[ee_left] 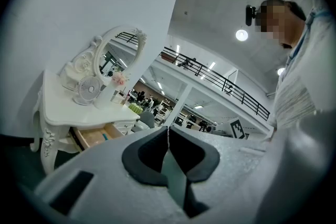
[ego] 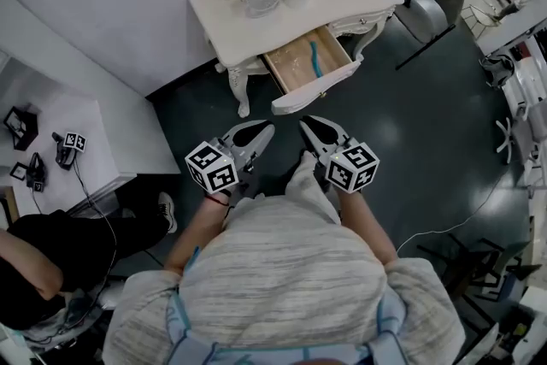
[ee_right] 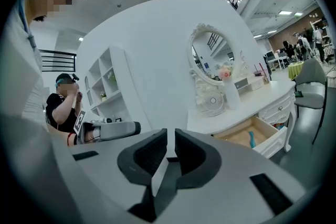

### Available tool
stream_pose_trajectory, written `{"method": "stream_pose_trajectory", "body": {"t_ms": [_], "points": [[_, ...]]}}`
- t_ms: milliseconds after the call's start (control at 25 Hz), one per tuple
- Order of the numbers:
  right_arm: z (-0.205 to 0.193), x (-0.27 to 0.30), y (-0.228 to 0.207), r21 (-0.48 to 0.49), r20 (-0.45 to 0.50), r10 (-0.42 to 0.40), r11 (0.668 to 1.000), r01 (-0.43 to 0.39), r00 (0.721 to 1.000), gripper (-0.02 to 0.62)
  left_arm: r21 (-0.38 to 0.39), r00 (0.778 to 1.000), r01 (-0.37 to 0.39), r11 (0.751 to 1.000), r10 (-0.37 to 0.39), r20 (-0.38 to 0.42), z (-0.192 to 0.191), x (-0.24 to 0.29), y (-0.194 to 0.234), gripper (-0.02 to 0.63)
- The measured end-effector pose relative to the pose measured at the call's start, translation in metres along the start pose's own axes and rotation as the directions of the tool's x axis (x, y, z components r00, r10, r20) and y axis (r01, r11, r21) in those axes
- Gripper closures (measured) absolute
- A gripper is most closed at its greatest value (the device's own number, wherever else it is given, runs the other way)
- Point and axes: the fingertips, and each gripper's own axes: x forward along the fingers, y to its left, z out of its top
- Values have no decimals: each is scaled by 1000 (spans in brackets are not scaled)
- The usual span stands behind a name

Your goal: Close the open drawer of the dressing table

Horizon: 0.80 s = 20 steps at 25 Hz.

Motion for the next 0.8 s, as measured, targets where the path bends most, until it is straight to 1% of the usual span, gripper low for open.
{"method": "stream_pose_trajectory", "body": {"t_ms": [320,520,800], "points": [[18,19,-63,-33,-56,32,999,-34,998,583,-6,1000,-24,1000,24,-10,10,65,28,586],[27,24,-101,-41,-95,46,998,-50,994,583,-17,999,-46,999,46,-25,9,104,44,586],[45,30,-135,-51,-122,98,993,-105,988,583,-15,996,-83,996,83,-15,16,148,56,586]]}}
